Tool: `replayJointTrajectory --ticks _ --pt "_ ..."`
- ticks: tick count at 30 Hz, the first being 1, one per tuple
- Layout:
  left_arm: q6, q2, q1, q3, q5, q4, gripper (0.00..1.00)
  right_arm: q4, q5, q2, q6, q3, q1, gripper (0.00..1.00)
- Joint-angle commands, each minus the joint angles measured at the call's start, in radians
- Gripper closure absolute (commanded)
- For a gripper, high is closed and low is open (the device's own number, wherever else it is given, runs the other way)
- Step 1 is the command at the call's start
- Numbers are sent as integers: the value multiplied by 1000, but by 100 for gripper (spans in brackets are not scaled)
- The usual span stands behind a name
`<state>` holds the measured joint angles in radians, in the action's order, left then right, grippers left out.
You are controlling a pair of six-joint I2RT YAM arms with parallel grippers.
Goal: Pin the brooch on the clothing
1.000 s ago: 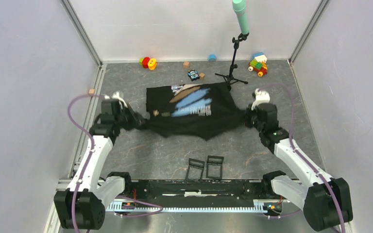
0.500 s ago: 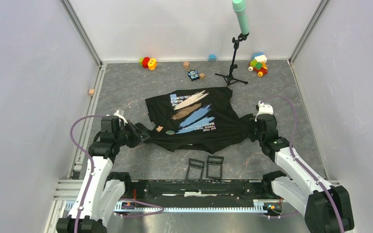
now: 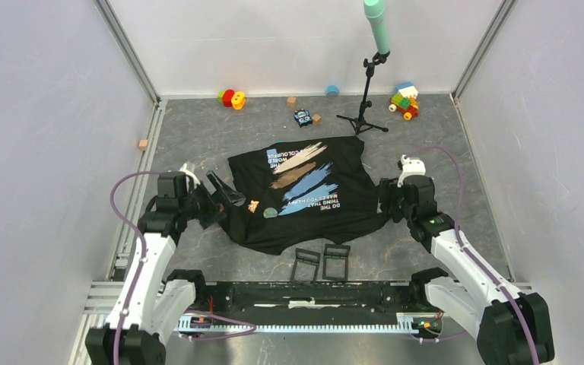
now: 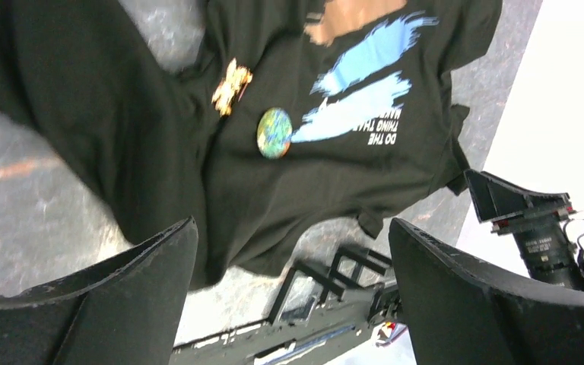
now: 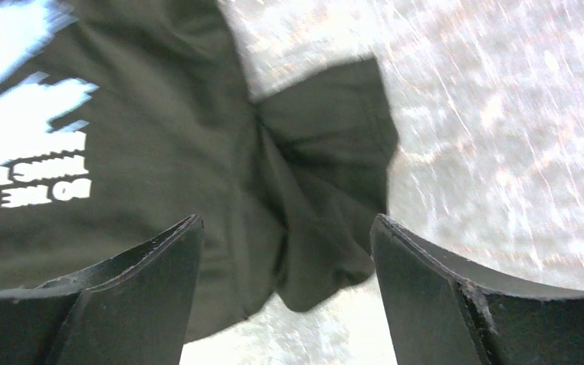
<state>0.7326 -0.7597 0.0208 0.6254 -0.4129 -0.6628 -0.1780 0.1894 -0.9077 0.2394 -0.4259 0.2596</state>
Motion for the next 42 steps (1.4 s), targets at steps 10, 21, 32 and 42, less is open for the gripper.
replayJointTrajectory --ticks 10,21,32,42 --pt "99 -589 26 180 29 717 16 369 -359 -174 -4 -89 219 39" --pt "81 -1003 41 336 136 797 34 773 -429 -487 125 -68 486 57" --pt "35 -1098 31 371 247 752 35 748 -364 -552 161 112 507 61" --pt "-35 -1171 12 470 249 742 35 590 -207 -547 209 223 504 64"
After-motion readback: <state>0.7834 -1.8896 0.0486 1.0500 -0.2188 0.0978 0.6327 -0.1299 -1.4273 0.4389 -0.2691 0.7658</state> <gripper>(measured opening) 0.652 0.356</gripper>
